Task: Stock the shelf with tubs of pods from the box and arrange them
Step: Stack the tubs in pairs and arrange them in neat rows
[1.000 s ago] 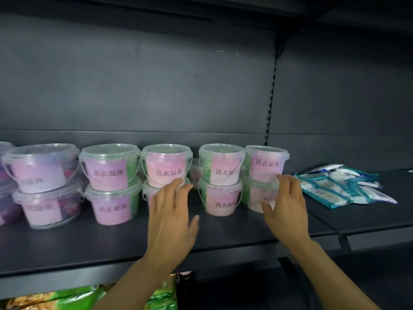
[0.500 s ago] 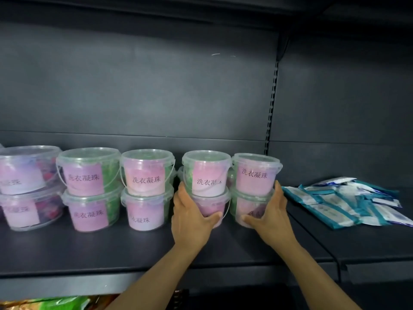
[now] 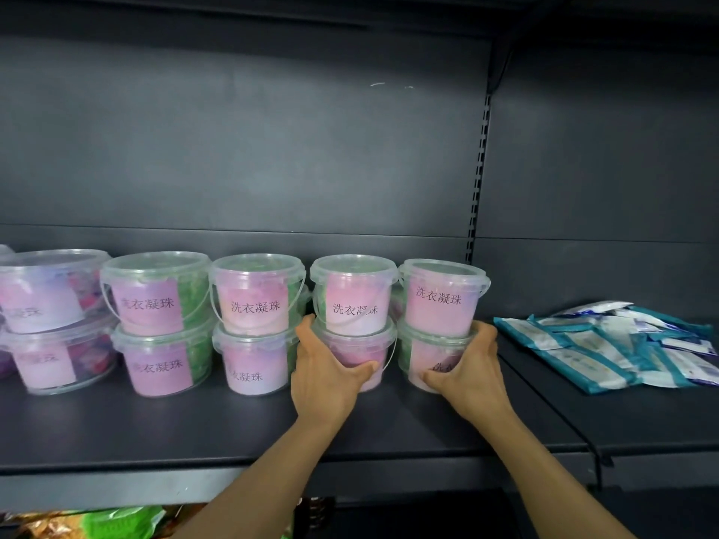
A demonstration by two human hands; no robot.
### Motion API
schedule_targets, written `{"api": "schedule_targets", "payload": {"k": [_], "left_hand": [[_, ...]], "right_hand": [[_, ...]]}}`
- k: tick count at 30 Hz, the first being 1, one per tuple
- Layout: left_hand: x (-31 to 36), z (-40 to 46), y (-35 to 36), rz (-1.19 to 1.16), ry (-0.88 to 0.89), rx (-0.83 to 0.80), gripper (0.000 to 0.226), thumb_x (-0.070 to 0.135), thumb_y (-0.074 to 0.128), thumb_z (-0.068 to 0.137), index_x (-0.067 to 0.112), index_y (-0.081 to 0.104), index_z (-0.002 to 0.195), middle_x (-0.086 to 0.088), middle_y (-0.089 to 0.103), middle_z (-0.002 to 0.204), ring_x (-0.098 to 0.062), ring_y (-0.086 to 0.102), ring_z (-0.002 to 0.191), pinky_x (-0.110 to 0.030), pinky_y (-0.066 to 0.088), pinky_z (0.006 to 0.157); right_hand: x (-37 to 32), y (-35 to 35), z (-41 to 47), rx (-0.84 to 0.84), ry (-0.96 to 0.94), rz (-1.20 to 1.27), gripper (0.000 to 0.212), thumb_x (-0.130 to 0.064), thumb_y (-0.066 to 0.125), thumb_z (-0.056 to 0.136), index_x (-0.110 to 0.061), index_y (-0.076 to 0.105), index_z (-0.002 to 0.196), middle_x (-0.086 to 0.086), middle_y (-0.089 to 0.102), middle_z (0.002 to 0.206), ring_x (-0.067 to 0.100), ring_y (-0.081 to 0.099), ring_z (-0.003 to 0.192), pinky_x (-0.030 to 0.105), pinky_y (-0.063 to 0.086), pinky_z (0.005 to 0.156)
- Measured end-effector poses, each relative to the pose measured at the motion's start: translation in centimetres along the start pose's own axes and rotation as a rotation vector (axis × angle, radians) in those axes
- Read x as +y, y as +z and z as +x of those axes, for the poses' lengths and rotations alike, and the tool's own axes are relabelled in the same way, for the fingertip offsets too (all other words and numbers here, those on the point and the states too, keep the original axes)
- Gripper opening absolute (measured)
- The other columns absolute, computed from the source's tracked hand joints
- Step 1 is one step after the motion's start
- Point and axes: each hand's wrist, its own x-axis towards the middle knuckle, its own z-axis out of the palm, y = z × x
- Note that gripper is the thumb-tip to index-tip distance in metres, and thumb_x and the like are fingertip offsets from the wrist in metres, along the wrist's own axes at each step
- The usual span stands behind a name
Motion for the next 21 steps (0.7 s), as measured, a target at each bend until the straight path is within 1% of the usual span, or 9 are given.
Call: {"api": "schedule_targets", "payload": {"k": [5,8,9,11,13,15,16,18,21], "left_hand": [[-0.1,-0.5,-0.9,0.025,0.046,-0.051,0.102,0.035,0.082,0.064,0.024,0.016,0.141,0.0,0.046,0.139,-0.024,0.048,0.126,-0.045,0.047,0.096],[-0.5,-1.5,-1.9,0.033,0.112,-0.112,0.102,0.028,0.08,0.069,0.028,0.01,0.143,0.004,0.04,0.143,-0.022,0.049,0.125,-0.046,0.049,0.094],[-0.7,-1.8,-2.3,0.039,0.139,-0.129,0.103,0.027,0.079,0.069,0.031,0.009,0.143,0.006,0.039,0.143,-0.019,0.049,0.124,-0.044,0.05,0.093],[-0.8,-2.4,-3.2,0.06,0.18,-0.154,0.101,0.028,0.078,0.07,0.035,0.007,0.142,0.01,0.038,0.141,-0.014,0.047,0.125,-0.036,0.048,0.091],[-0.3,-2.7,-4.0,0.13,0.209,-0.143,0.099,0.03,0.076,0.072,0.028,0.008,0.144,0.007,0.034,0.141,-0.013,0.041,0.127,-0.03,0.044,0.087],[0.6,-2.6,-4.6,0.219,0.262,-0.105,0.095,0.032,0.074,0.074,0.023,0.011,0.144,0.003,0.028,0.141,-0.015,0.036,0.129,-0.03,0.044,0.088],[1.1,-2.5,-4.7,0.245,0.293,-0.095,0.092,0.032,0.074,0.075,0.023,0.013,0.144,0.004,0.026,0.141,-0.015,0.036,0.128,-0.03,0.044,0.087],[2.0,-2.4,-5.0,0.277,0.332,-0.112,0.085,0.033,0.072,0.078,0.025,0.017,0.142,0.006,0.023,0.14,-0.015,0.044,0.12,-0.027,0.044,0.079],[2.6,-2.0,-5.2,0.324,0.338,-0.158,0.082,0.031,0.071,0.079,0.028,0.017,0.141,0.008,0.023,0.14,-0.016,0.052,0.11,-0.024,0.04,0.072]], "right_hand": [[0.0,-0.4,0.0,-0.079,0.001,0.037,0.098,-0.017,0.082,0.061,-0.021,0.019,0.135,0.005,0.036,0.133,0.015,0.047,0.102,0.026,0.042,0.081],[-0.1,-1.1,-0.4,-0.115,0.013,0.125,0.118,-0.023,0.085,0.061,-0.026,0.003,0.146,0.002,0.026,0.147,0.017,0.041,0.123,0.029,0.036,0.098],[-0.4,-1.5,-0.4,-0.099,0.018,0.167,0.122,-0.025,0.086,0.062,-0.026,-0.002,0.147,0.002,0.021,0.151,0.017,0.036,0.131,0.031,0.034,0.102],[-1.5,-2.4,0.1,-0.031,0.0,0.233,0.123,-0.027,0.085,0.063,-0.026,-0.003,0.148,0.002,0.015,0.155,0.017,0.03,0.136,0.033,0.031,0.105],[-2.9,-3.4,1.2,0.031,-0.039,0.259,0.121,-0.03,0.085,0.063,-0.029,-0.001,0.148,0.004,0.015,0.155,0.019,0.029,0.138,0.038,0.031,0.107],[-4.3,-4.1,2.5,0.043,-0.061,0.23,0.114,-0.033,0.085,0.063,-0.03,0.007,0.147,0.006,0.025,0.151,0.023,0.037,0.132,0.04,0.036,0.103],[-4.8,-4.3,3.1,0.034,-0.068,0.183,0.106,-0.034,0.084,0.063,-0.028,0.016,0.145,0.008,0.032,0.146,0.023,0.044,0.125,0.038,0.04,0.098],[-5.4,-4.6,4.0,0.007,-0.075,0.067,0.084,-0.038,0.083,0.064,-0.024,0.036,0.133,0.008,0.044,0.134,0.021,0.052,0.107,0.031,0.045,0.085],[-5.5,-5.5,4.8,-0.011,-0.073,0.035,0.062,-0.035,0.083,0.065,-0.017,0.049,0.114,0.005,0.057,0.115,0.018,0.058,0.093,0.03,0.049,0.072]]}}
